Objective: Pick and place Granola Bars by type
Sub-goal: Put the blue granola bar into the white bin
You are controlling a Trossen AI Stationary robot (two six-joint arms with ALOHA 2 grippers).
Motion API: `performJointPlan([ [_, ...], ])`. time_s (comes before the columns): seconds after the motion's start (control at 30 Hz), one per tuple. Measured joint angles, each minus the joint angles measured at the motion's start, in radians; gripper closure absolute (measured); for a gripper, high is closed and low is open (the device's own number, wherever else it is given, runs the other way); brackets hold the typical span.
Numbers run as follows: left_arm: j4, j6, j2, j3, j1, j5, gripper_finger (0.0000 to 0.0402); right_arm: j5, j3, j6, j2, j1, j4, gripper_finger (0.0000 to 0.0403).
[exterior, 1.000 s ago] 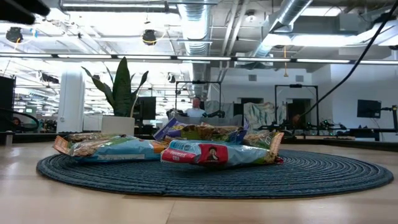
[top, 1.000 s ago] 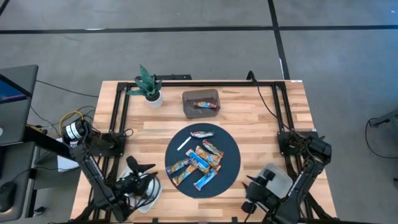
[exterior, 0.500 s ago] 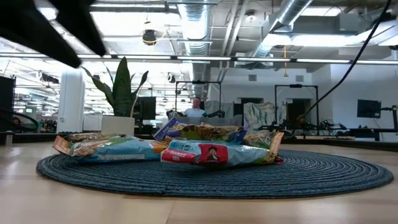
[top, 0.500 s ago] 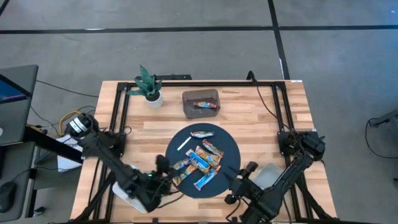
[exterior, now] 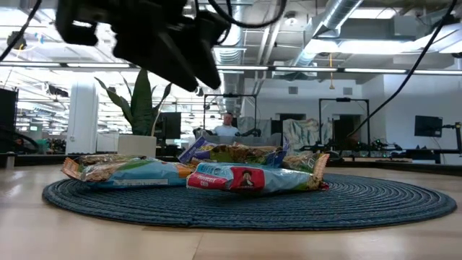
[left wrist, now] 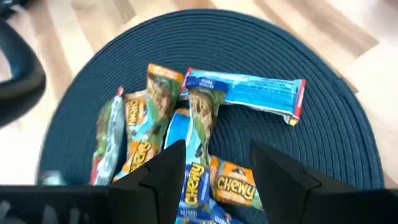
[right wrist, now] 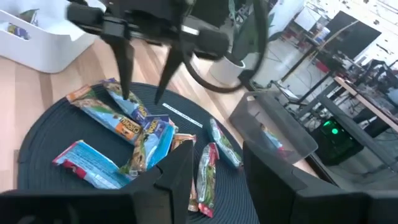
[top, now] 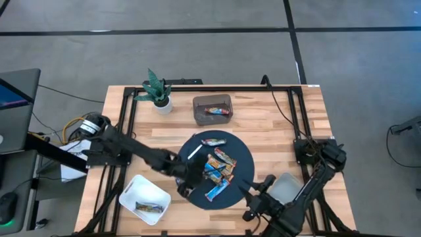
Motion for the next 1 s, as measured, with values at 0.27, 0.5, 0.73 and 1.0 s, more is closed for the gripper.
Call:
performJointPlan([
  [0.27,0.164,0.100,0.020,-0.060,0.052,0.088,0.0229,0.011,0.000,0.001,0.000,0.035,0.005,0.0269],
  [0.5,0.217,0.128,0.120,-0.063,0.060,0.092,0.0229,0.024,0.000,0.001,0.000,0.040,0.015,0.0275],
  [0.73,0.220,0.126,0.147,-0.063,0.080,0.083,0.0229,0.023,0.000,0.001,0.000,0.040,0.015,0.0276],
  [1.0,0.211,0.098,0.183,-0.062,0.106,0.101,0.0237,0.022,0.000,0.001,0.000,0.040,0.016,0.0276],
])
